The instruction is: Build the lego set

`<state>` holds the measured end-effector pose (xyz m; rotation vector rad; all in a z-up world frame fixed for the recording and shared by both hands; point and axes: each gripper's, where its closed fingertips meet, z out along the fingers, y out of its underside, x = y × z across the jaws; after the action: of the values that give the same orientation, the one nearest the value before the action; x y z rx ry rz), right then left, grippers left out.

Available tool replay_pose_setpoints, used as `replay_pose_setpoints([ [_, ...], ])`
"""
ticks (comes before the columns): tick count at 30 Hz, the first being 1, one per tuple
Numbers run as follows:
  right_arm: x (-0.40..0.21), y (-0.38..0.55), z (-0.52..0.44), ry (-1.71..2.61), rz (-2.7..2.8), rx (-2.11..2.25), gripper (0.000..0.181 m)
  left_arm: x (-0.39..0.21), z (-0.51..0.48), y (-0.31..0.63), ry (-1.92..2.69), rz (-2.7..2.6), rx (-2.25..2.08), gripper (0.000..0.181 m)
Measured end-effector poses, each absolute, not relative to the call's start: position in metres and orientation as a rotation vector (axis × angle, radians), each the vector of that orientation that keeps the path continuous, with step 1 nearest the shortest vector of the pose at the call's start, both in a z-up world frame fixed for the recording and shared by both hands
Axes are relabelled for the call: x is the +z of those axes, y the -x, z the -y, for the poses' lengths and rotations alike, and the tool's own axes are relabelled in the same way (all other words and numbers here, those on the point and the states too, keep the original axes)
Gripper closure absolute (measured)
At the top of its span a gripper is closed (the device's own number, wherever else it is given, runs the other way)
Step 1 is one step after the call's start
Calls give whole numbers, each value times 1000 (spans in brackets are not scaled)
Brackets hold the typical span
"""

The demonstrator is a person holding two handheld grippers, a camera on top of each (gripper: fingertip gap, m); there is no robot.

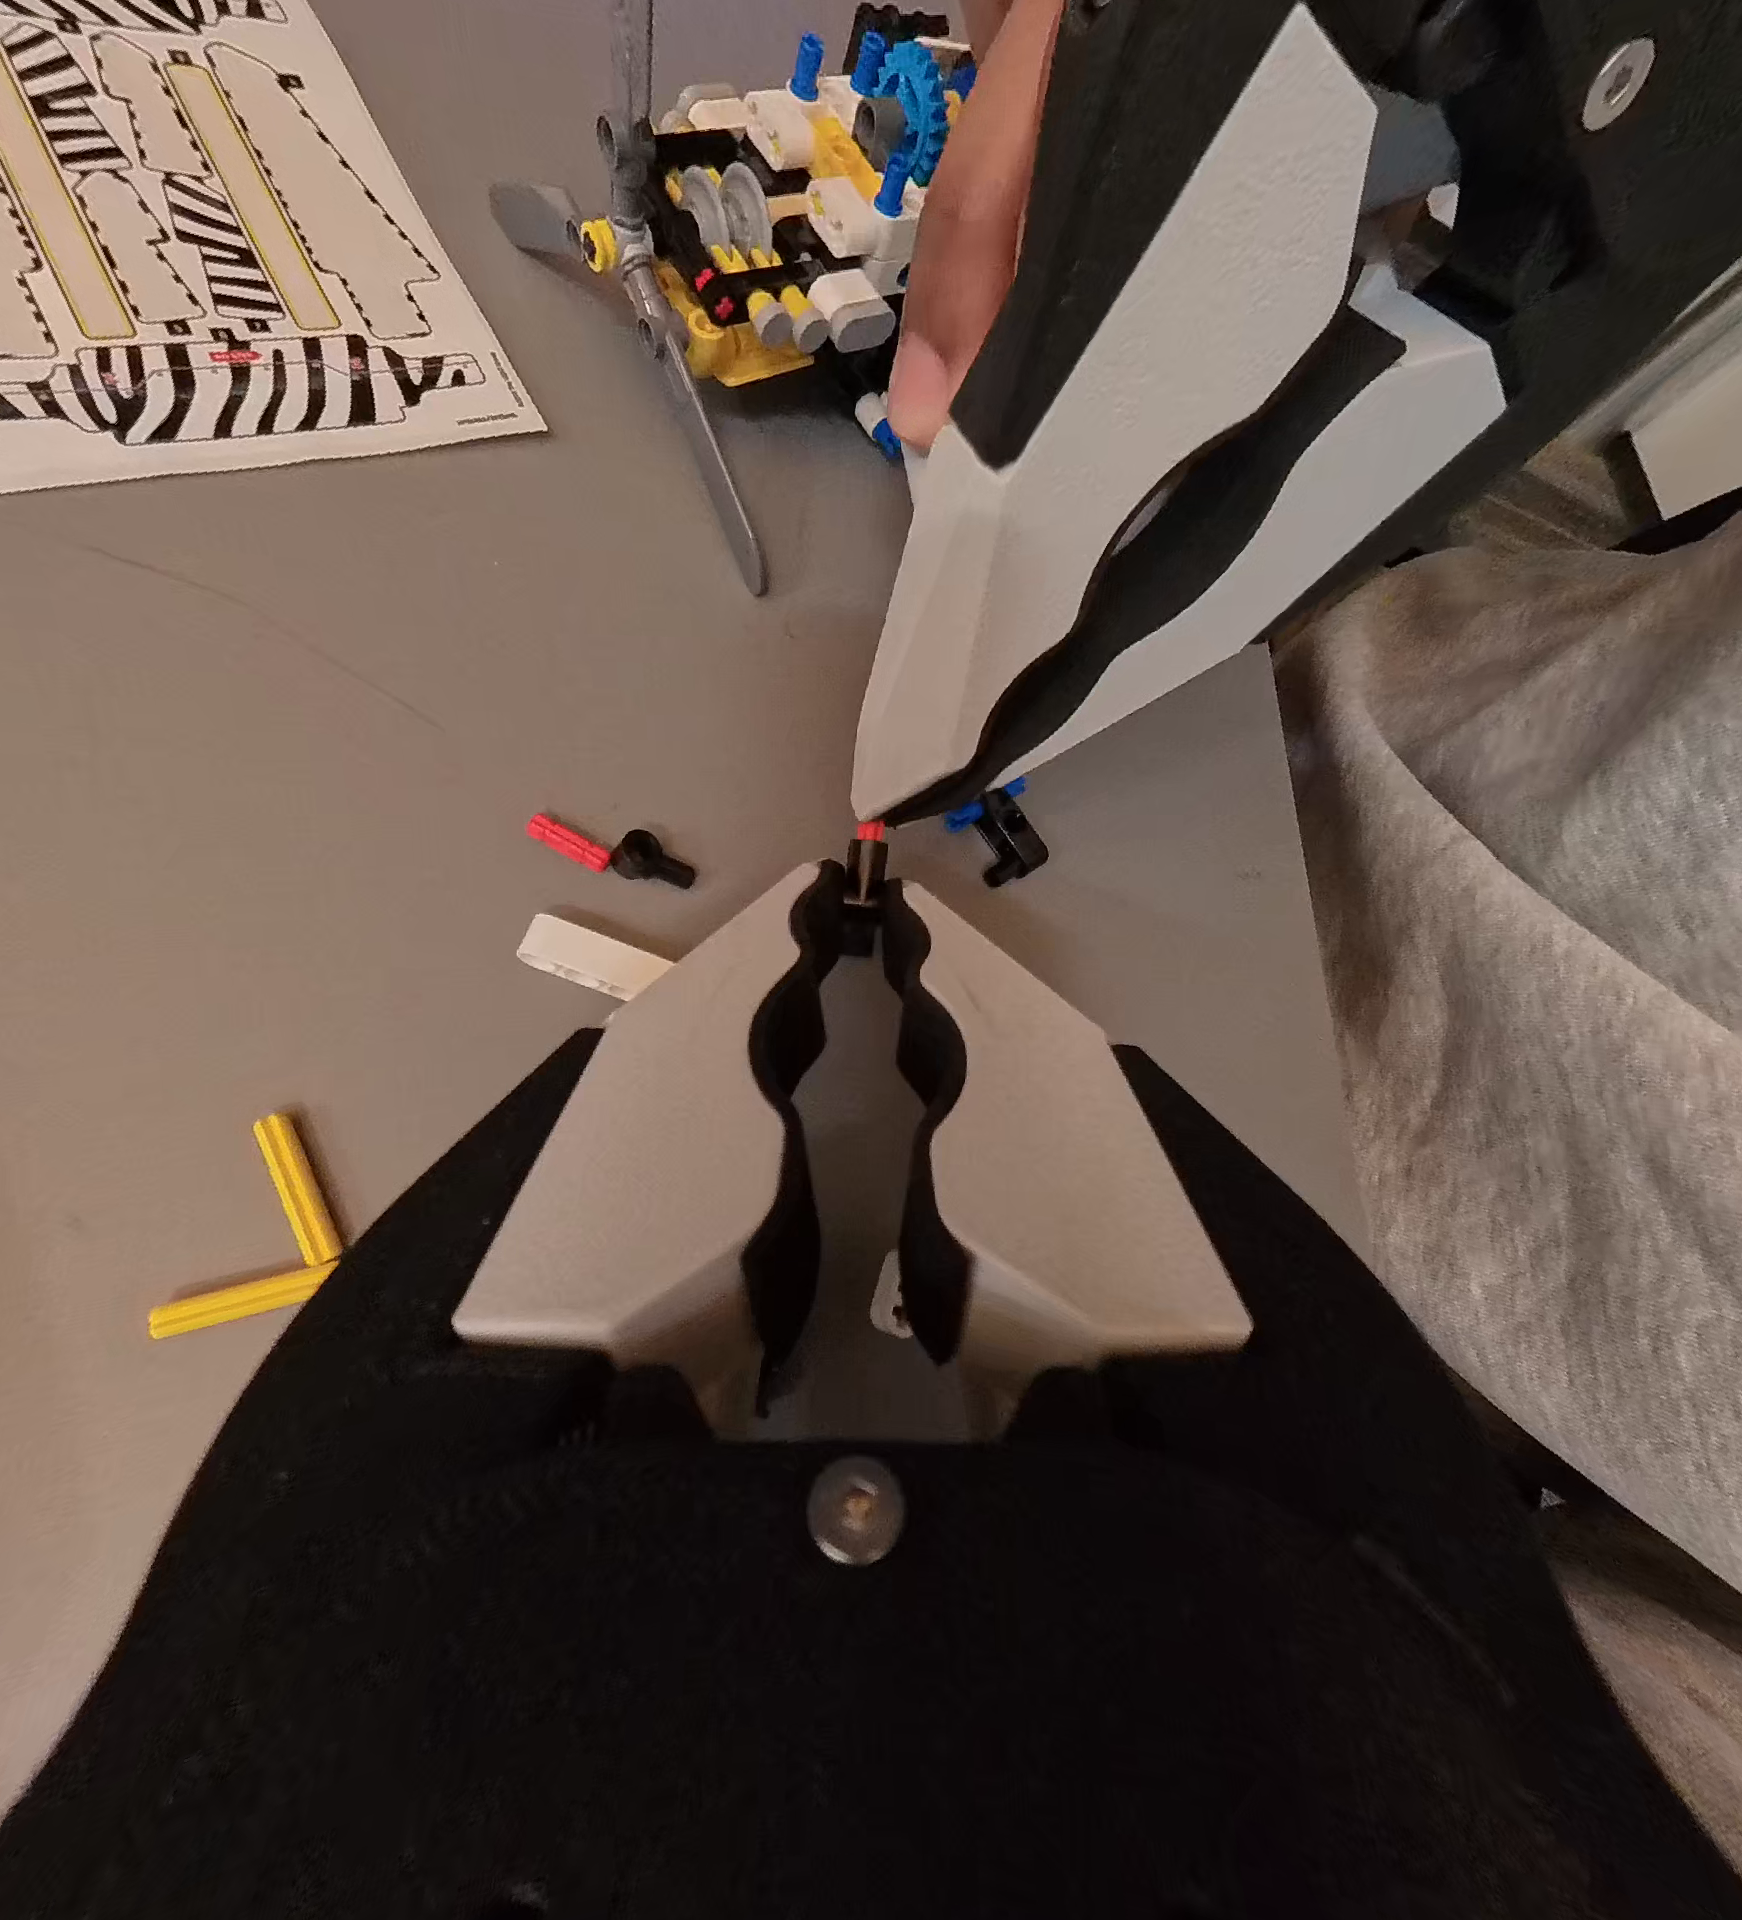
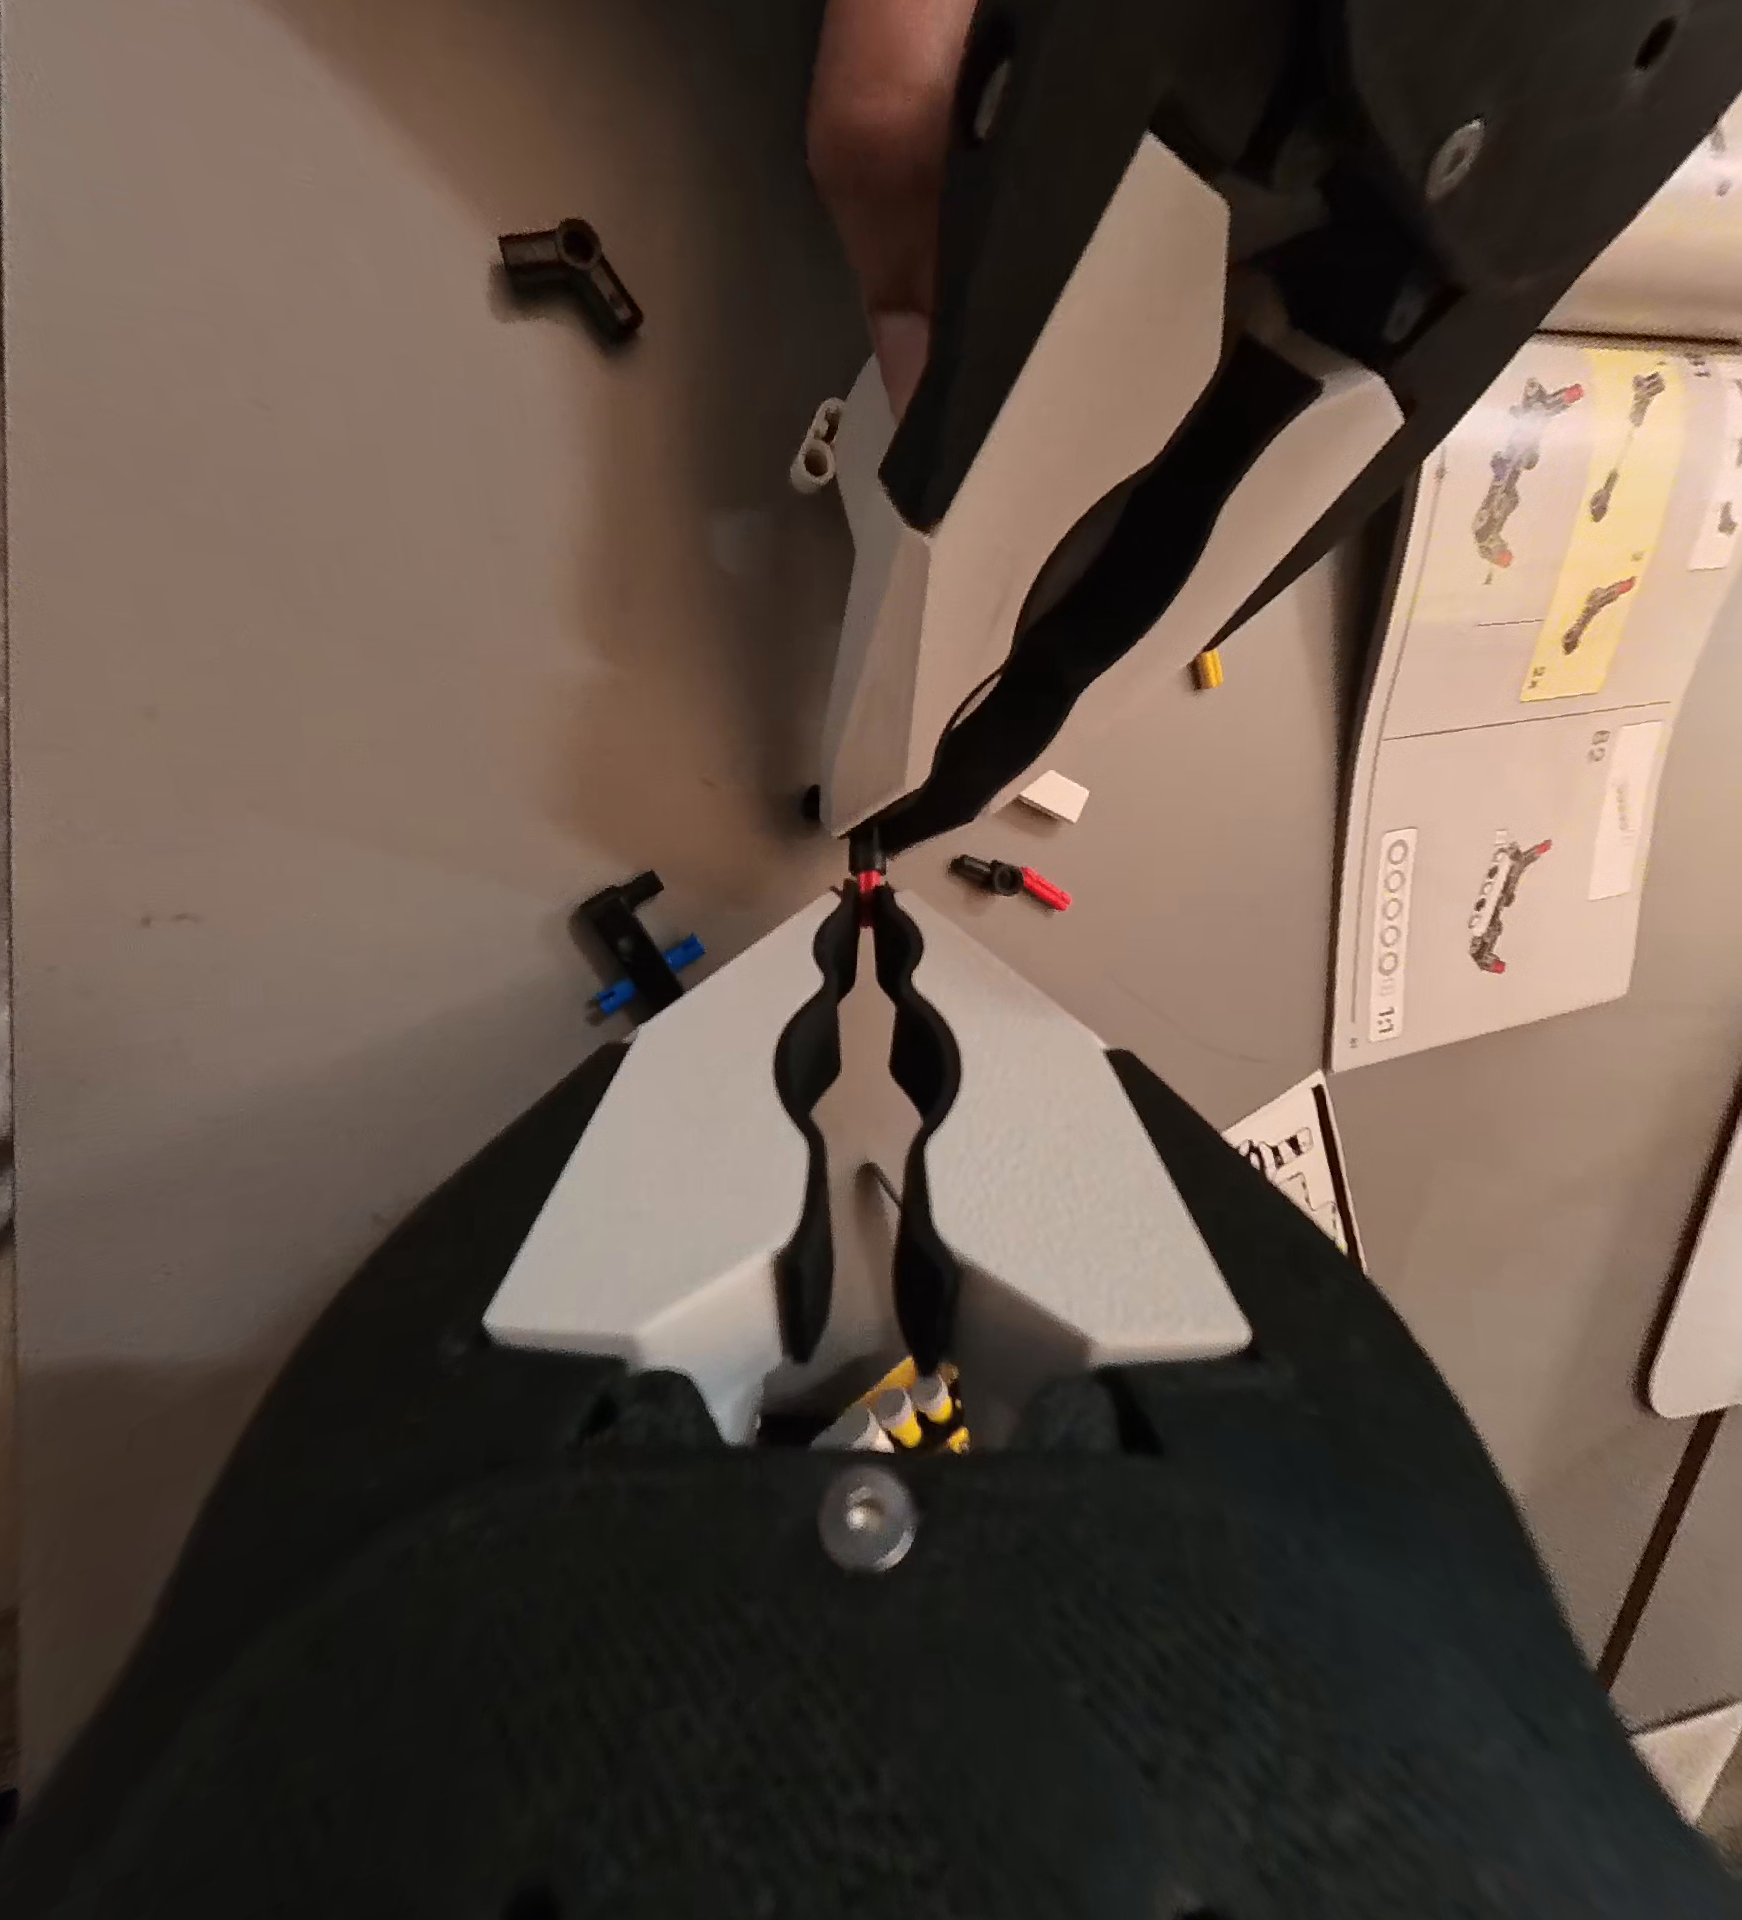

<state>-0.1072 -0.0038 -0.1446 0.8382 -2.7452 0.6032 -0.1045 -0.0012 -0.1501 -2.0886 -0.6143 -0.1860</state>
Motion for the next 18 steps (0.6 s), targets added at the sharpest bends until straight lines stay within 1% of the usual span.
replay_pose_setpoints([
  [10,-146,107,5,-821,2758,608,181,-150,0,105,2083,621,-196,176],
  [15,-145,110,6,-700,2809,652,179,-150,1,105,2066,639,-220,176],
  [18,-138,120,6,-589,2776,699,159,-140,1,106,2009,625,-209,176],
])
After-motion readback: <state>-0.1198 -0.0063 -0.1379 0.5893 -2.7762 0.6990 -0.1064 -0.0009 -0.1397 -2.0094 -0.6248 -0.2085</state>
